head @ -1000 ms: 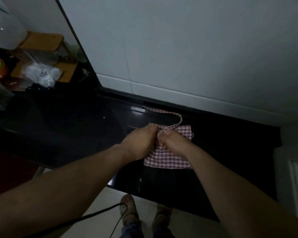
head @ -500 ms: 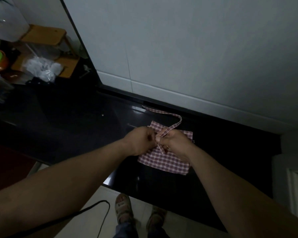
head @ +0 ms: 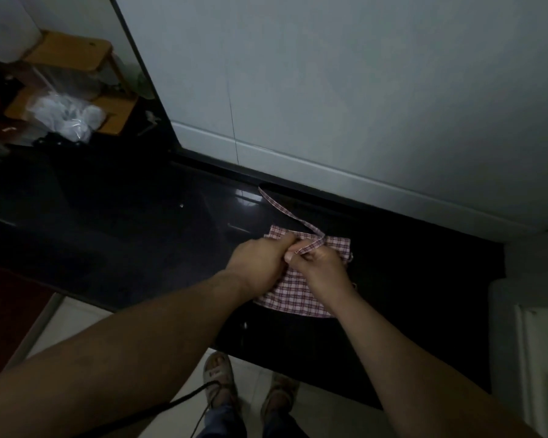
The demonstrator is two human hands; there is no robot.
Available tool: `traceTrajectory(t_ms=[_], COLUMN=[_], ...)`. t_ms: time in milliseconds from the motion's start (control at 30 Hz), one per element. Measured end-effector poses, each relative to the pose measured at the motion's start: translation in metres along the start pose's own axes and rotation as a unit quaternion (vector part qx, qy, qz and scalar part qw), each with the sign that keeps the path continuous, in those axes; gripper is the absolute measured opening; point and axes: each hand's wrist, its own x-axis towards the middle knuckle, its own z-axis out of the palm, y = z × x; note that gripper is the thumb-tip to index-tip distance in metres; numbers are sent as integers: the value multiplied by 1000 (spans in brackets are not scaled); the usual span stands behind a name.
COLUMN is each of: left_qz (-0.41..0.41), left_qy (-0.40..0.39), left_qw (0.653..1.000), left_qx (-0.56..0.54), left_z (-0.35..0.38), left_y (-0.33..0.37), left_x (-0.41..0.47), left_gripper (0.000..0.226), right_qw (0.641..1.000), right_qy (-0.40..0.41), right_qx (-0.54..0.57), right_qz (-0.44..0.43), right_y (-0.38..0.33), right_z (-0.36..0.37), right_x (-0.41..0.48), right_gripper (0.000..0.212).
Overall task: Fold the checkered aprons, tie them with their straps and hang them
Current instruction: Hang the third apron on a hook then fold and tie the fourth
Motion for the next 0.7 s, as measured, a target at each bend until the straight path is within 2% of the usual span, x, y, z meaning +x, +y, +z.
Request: traceTrajectory(t_ms=[67, 200, 300, 400, 467, 533, 600, 667, 700], left_qz=[7, 26, 23, 85, 135, 146, 111, 46, 8], left_qy=[-5, -36, -79, -132, -140, -145, -155, -155, -148], left_qw=[999, 993, 989, 987, 972, 959, 974, 986, 980], left_qx=[-35, -109, -120, 22, 135, 195, 125, -41, -132], left_z=[-2, -11, -27, -44, -52, -55, -54, -46, -40], left_y=[-1, -8, -12, -12, -10, -10, -10, -10, -10], left_x=[2, 4, 10, 14, 17, 16, 13, 10, 8], left_gripper=[2, 6, 6, 16, 26, 37, 39, 28, 27], right_qw=[1000, 1000, 999, 999, 999, 999, 998, 997, 995], right_qy=[21, 19, 26, 27, 28, 35, 42, 60, 79], right_qx=[11, -7, -22, -31, -38, -39, -46, -52, -61], right_qz=[-2, -9, -3, -4, -2, 4, 11, 18, 18], right_y=[3, 5, 4, 4, 4, 4, 3, 4, 5], right_z=[-2, -6, -6, -8, -8, -9, -11, -11, -10], right_x=[-3, -5, -6, -7, -8, -9, -11, -15, -16], right_gripper=[11, 12, 12, 11, 12, 11, 12, 14, 14])
